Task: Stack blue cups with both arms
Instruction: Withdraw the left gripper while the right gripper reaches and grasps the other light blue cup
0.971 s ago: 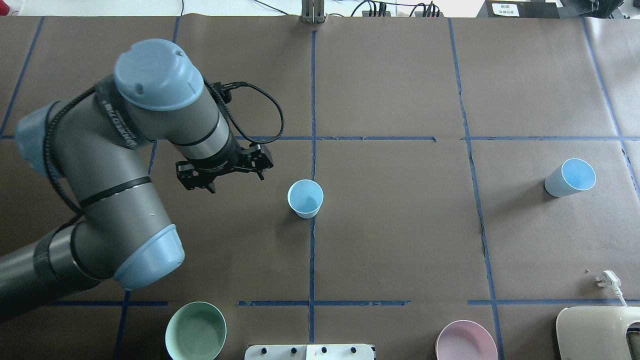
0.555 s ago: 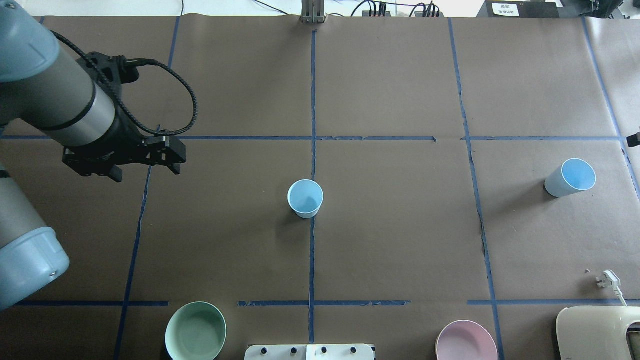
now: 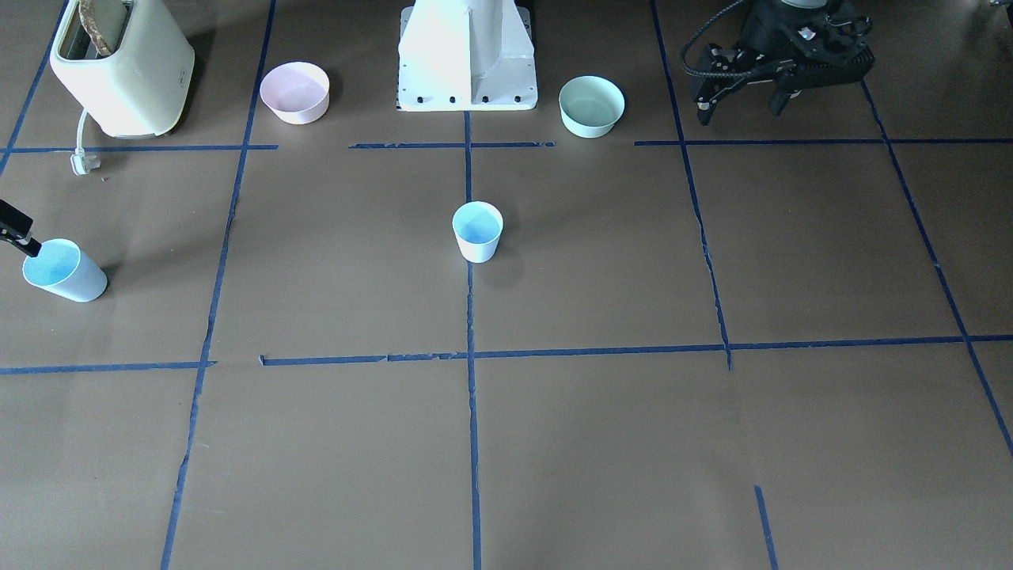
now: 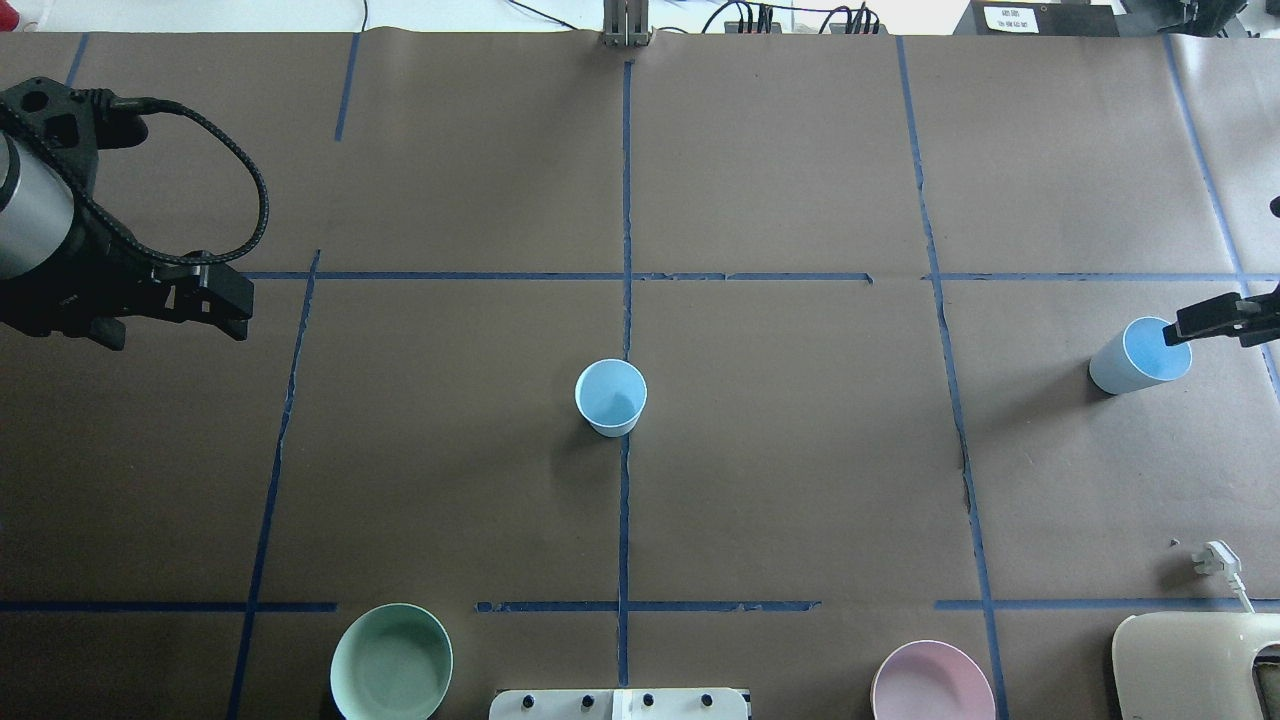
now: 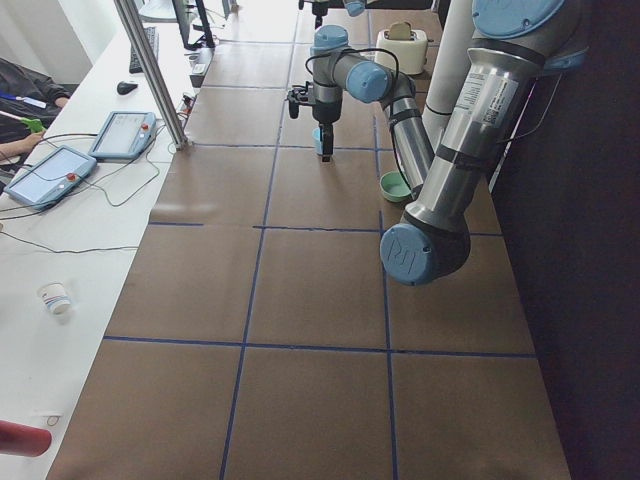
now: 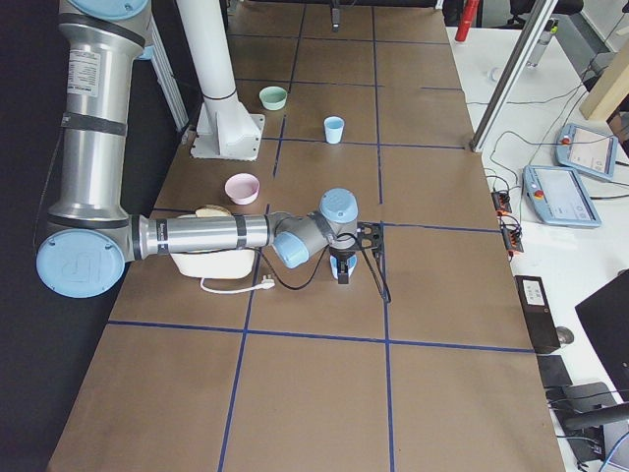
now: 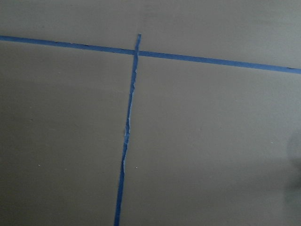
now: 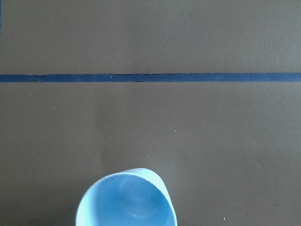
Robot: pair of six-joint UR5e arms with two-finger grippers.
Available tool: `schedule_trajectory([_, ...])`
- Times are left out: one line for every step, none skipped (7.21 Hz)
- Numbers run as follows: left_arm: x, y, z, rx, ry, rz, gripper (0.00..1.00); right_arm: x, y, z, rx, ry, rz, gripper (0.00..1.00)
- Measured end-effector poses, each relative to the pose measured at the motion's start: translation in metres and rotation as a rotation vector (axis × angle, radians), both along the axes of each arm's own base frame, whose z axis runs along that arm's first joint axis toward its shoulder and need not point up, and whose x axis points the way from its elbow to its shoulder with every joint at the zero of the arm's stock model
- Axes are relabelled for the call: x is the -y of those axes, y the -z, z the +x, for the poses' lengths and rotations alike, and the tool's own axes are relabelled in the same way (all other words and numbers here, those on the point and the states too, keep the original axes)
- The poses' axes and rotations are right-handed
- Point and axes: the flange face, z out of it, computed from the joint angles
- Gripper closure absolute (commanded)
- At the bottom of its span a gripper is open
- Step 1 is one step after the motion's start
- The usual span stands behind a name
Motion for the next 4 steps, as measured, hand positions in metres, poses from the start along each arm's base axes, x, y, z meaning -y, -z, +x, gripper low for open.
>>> schedule_trajectory([-0.001, 0.001, -0.003, -0.002, 0.000, 0.004, 0.00, 0.000, -0.008, -0.007, -0.009, 0.008, -0.013, 0.01])
schedule_trajectory([-0.002, 0.001, -0.004, -0.003, 0.000, 0.006, 0.00, 0.001, -0.014, -0.012, -0.015, 0.016, -0.023, 0.11])
schedule_trajectory([-0.003, 0.001, -0.005, -0.004, 0.001, 0.008, 0.00, 0.003, -0.018, -0.017, -0.018, 0.023, -0.028, 0.39])
schedule_trajectory([-0.004, 0.001, -0.006, -0.005, 0.001, 0.009, 0.00, 0.004, -0.020, -0.021, -0.020, 0.030, -0.031, 0.73])
